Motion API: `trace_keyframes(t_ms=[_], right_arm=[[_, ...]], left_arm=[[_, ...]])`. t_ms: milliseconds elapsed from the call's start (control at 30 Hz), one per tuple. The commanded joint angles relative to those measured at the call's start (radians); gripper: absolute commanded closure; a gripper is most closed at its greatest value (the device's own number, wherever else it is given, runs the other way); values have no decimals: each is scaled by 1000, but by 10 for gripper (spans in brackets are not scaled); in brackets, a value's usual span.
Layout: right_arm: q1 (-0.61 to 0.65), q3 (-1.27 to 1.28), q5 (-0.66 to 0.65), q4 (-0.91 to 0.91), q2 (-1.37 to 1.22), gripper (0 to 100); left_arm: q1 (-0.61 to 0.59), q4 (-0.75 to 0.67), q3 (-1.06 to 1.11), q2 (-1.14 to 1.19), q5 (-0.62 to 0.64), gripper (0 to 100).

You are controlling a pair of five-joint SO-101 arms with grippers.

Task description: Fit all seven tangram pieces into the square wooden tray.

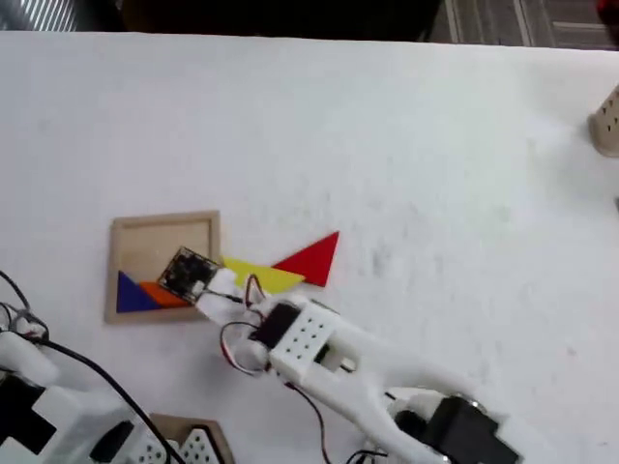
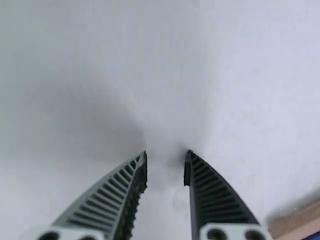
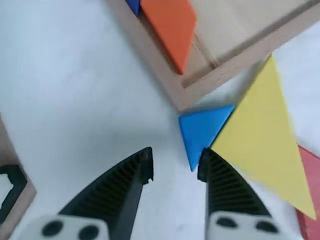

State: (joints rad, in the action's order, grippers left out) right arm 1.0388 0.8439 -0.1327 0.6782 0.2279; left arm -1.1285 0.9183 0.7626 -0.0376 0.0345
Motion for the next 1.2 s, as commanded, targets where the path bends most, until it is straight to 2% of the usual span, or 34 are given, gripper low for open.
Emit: trace_keyframes(t_ms=[0, 233, 467, 733, 833, 967, 1167], right_arm=[[10, -48, 14, -71, -35, 866], [7, -52, 14, -74, -50, 861], [-30, -60, 63, -74, -51, 735], [-33, -63, 66, -88, -62, 766], [-15, -100, 63, -111, -142, 765], [-15, -247, 63, 44, -259, 765], [-13, -252, 61, 88, -242, 777]], left_arm=[[-33, -38, -49, 15, 28, 869], [-33, -40, -46, 15, 28, 869], [-33, -40, -44, 18, 28, 869], [-22, -40, -44, 18, 28, 869], [-22, -40, -44, 18, 28, 869], [-22, -40, -44, 18, 28, 869], [-22, -38, -44, 18, 28, 869]])
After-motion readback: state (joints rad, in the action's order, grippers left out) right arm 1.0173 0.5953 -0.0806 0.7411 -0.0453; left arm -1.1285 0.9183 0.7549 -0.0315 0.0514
